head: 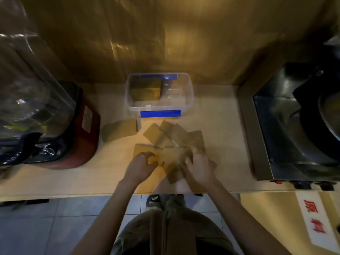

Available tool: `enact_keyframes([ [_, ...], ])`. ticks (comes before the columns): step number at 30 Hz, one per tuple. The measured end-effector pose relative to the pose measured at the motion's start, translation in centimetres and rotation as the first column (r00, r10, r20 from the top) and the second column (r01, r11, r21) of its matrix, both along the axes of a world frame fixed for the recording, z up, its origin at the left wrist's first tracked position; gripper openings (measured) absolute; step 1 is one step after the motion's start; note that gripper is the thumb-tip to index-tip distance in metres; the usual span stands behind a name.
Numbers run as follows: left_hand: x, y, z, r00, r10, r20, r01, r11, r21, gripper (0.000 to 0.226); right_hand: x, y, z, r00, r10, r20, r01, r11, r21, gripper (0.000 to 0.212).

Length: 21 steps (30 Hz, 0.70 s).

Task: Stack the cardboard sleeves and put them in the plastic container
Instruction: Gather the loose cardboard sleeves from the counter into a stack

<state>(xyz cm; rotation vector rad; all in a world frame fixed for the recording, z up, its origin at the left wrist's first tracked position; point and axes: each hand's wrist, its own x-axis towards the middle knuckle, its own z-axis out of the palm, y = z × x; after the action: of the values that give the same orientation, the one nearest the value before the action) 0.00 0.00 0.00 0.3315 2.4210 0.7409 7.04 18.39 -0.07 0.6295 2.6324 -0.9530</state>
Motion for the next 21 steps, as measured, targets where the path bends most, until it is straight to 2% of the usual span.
enact_keyframes([
  [2,0.8,0.0,-1.0,1.000,0.029,-0.005,-0.029,0.998,-0.052,0.046,0.3,-0.3,-0.9,1.000,0.018,0.012,-0.019,0.998,0.055,0.054],
  [6,2.7,0.3,-3.4,0.997,-0.064,-0.048,0.056,0.986,-0.158,0.061,0.9,-0.1,-3.3,0.975,0.220,0.010,-0.216,0.949,0.231,0.059],
  [9,3.4,0.2,-4.5,0.996,-0.089,-0.008,0.087,0.980,-0.181,0.067,1.0,0.6,-4.1,0.950,0.311,0.032,-0.307,0.909,0.281,0.061],
  [14,3.6,-0.2,-5.3,0.990,-0.134,0.032,0.138,0.962,-0.236,0.072,0.5,1.0,-4.4,0.946,0.320,0.055,-0.323,0.910,0.260,0.062],
  [21,2.5,0.1,-4.9,0.990,-0.089,0.111,0.110,0.972,-0.206,0.075,0.0,0.9,-3.9,0.957,0.288,0.019,-0.283,0.923,0.259,0.061],
])
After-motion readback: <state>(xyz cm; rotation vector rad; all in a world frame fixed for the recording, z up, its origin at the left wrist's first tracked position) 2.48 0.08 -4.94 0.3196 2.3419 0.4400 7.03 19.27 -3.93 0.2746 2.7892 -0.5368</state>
